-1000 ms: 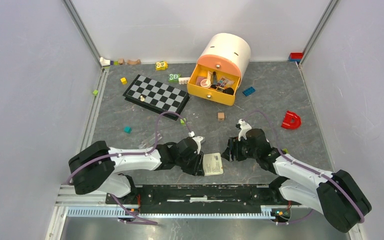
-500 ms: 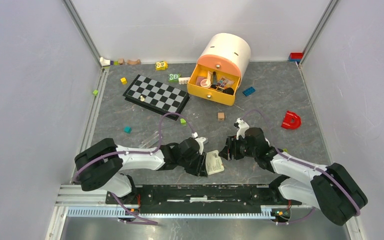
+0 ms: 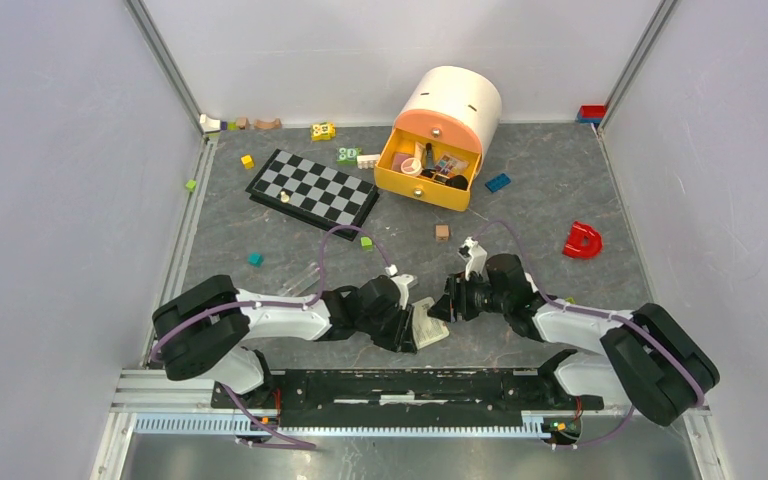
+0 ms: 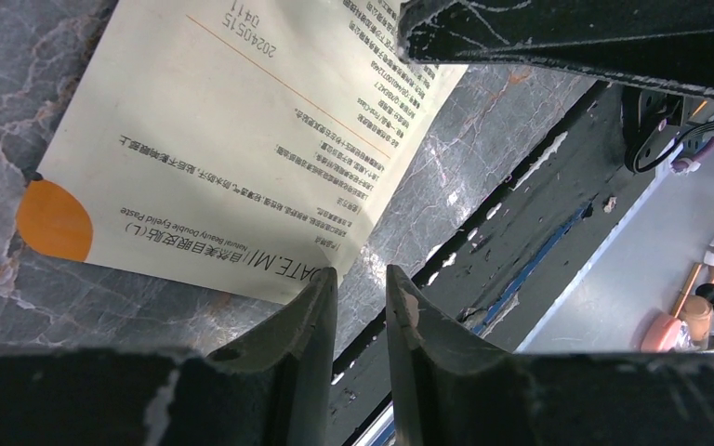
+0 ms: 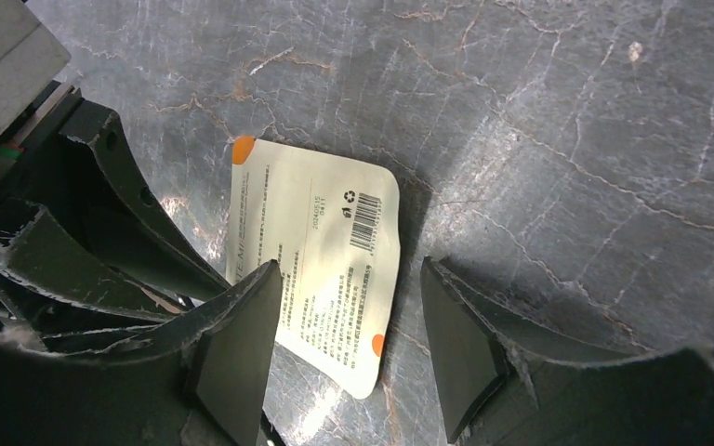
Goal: Organize the makeup
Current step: Pick up the makeup from the center of the board.
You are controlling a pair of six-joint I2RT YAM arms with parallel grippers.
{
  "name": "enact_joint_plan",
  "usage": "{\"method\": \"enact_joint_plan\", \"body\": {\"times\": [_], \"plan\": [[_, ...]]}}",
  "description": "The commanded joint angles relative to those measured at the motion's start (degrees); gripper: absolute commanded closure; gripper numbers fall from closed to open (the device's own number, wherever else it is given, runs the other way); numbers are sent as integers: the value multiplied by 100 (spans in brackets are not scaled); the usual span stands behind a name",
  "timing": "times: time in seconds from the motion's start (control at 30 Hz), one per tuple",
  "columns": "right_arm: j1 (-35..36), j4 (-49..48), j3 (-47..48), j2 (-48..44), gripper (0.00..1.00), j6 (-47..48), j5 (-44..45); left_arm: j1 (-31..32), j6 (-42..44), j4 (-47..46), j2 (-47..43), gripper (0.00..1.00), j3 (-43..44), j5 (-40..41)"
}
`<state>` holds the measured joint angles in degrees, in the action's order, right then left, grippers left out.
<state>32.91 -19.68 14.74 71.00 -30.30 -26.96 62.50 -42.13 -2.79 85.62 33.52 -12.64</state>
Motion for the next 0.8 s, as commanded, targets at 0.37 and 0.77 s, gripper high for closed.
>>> {"method": "enact_joint_plan", "body": {"times": [0.37,0.77], "plan": [[14,167,273,742,37,425,361,51,5,947,61,67,-683,770],[-4,-379,92,1034,50,257,-451,47,-19,1055,143,67,-717,966]]}}
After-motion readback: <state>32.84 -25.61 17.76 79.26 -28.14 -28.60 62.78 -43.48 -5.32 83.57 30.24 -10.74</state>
